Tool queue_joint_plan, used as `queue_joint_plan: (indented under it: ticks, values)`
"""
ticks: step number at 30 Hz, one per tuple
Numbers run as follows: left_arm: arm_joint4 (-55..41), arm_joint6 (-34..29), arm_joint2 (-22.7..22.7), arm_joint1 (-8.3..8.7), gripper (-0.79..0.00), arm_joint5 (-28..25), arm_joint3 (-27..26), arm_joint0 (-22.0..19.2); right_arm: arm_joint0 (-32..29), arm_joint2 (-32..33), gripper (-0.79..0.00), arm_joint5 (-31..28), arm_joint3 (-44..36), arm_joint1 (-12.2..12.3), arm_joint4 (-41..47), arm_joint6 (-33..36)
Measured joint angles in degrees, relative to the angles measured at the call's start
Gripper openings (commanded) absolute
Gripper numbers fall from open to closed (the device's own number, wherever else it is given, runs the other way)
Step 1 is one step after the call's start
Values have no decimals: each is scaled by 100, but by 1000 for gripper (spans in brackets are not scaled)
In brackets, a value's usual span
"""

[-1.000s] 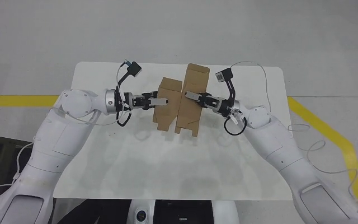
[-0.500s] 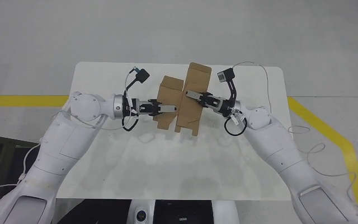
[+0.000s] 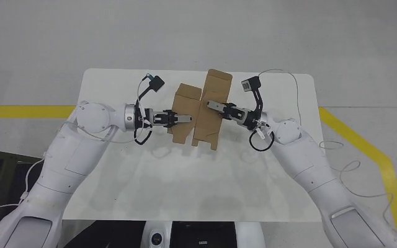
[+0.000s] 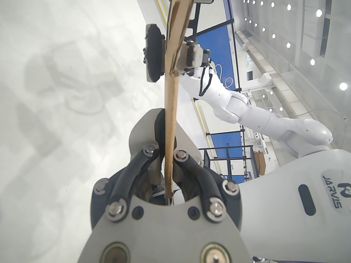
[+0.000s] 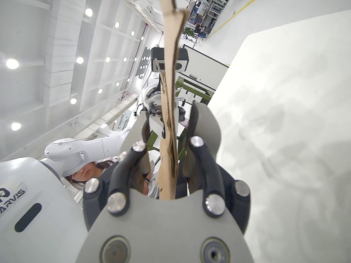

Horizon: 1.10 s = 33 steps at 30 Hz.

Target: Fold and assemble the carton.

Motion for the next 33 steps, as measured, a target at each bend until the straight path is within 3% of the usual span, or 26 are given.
queue_joint_plan:
  ticks: [8, 14, 23, 33]
  values:
    - [-417, -1174, -260, 66, -785, 152, 569, -404, 119, 220, 0, -247, 129, 88, -133, 923]
    - [-361, -2302, -149, 111, -785, 45, 924, -769, 212, 266, 0, -138, 245, 154, -385, 1189]
    - [-152, -2292, 929, 441, -785, 56, 423, -1037, 272, 174, 0, 52, 168, 311, -524, 1379]
    - [-562, -2293, 1637, 791, -785, 55, 64, -1336, 386, -288, 0, 380, -142, 504, -493, 1708]
